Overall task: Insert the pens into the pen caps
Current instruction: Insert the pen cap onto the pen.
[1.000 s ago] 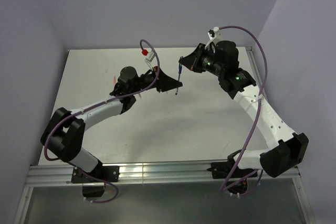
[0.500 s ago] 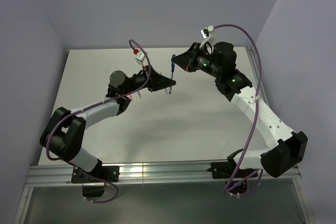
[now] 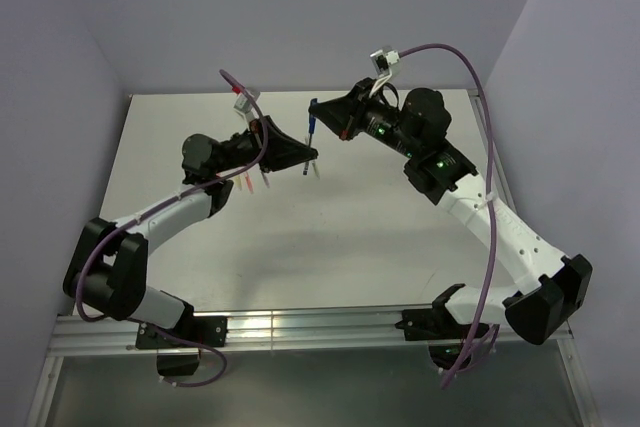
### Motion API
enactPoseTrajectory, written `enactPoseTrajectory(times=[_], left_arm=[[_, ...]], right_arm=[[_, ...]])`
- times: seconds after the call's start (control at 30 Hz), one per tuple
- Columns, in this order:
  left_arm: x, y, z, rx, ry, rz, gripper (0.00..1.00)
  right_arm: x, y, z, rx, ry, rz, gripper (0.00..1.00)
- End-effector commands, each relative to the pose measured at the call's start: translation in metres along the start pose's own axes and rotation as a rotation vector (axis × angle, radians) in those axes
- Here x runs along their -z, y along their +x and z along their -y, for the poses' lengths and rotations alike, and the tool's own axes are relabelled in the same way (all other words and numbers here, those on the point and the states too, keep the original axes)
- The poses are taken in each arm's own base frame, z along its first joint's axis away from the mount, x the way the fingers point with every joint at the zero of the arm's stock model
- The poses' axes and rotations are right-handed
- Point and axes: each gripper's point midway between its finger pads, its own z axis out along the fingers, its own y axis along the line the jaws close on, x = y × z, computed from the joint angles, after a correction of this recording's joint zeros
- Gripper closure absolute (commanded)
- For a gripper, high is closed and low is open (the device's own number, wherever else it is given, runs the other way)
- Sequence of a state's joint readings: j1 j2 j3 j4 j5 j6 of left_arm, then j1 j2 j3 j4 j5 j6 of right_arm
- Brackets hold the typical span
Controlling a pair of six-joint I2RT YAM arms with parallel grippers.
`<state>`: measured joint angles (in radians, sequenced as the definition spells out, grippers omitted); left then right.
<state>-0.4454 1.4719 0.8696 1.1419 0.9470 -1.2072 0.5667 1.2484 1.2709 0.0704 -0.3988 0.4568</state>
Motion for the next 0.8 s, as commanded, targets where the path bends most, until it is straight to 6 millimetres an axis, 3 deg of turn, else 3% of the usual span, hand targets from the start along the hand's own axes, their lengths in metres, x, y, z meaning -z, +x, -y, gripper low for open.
enactPoseTrajectory(times=[0.0,0.43,0.77], left_arm=[[0.004,-0.083,0.029,-0.175,-0.02,0.272,1.0],[-0.002,-0.125,0.041,-0.337,-0.144,0.324,1.0],[-0.007,-0.135,0.048,-0.363,-0.131,0.338,1.0]], right_arm=[[0.014,0.056,-0.03,0.023,-0.112,-0.216,1.0],[0.014,0.074,-0.049,0.054,-0.147,-0.252,1.0],[0.01,0.085,-0.047,0.067,-0.138,-0.279,1.0]])
